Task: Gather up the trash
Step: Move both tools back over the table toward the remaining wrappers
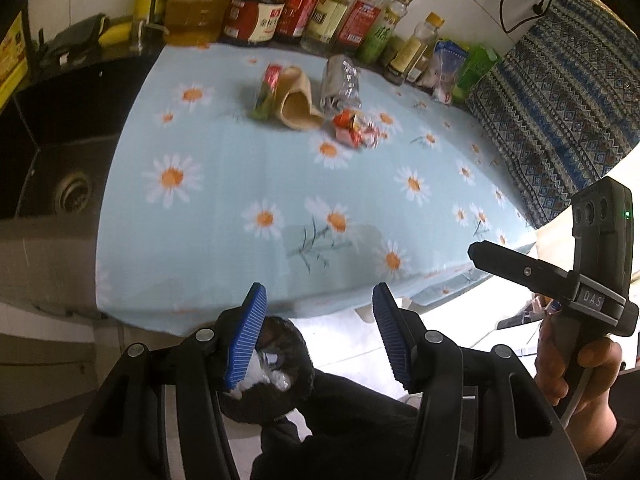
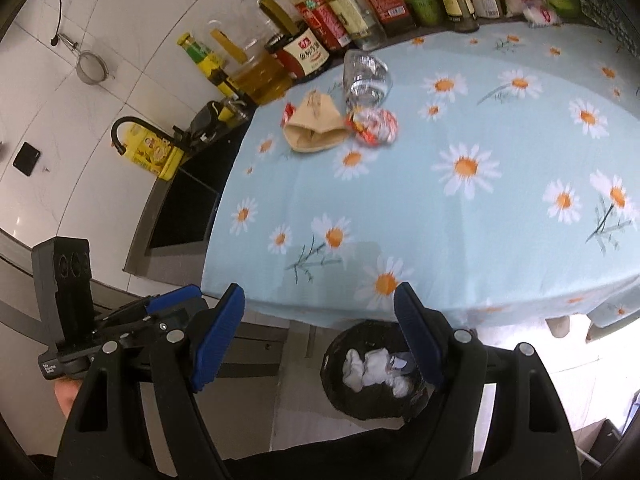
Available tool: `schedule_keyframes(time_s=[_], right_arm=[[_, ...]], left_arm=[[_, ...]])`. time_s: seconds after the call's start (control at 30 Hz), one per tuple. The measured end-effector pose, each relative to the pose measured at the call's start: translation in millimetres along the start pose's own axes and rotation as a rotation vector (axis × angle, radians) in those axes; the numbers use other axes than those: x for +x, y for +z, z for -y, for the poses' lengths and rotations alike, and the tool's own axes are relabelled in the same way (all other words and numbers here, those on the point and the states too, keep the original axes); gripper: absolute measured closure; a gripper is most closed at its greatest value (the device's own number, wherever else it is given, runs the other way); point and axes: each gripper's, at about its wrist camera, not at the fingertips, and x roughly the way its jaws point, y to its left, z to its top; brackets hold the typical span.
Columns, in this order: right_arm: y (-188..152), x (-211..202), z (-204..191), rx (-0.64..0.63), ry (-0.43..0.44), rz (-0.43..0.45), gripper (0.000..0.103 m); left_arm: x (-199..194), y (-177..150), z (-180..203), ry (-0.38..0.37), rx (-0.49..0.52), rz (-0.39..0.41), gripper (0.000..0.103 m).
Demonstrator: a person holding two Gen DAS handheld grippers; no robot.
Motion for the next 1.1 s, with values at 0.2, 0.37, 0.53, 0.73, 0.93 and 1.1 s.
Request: schedule_keyframes(time_s=[0.2, 0.37, 0.53, 0.73, 0.93, 1.1], right_arm=[[27, -3, 5, -0.028, 0.008, 0.025, 0.026], [54, 4, 12, -0.048, 0.033, 0.035, 0.026], [79, 14, 16, -0.086, 0.033, 0.033, 0.026], [105, 31, 23, -0.12, 0.025, 0.026, 0.026], [127, 51, 40, -0.114, 0.001, -0.004, 0.026], [140, 73, 48, -0.126, -0.013, -0.044, 0.026]], left_arm=[[-2, 36, 5, 0.002, 0.008, 0.047, 0.05], [1, 65, 2, 0.034, -0.01, 0.059, 0.05], [9, 92, -5, 0.07, -0.021, 0.059, 0.05], [23, 117, -12, 0.101, -0.035, 0.044, 0.05], [44, 143, -18, 0.133, -0.046, 0.014, 0.05], [55, 160, -18, 0.145, -0.037, 0.003, 0.05]])
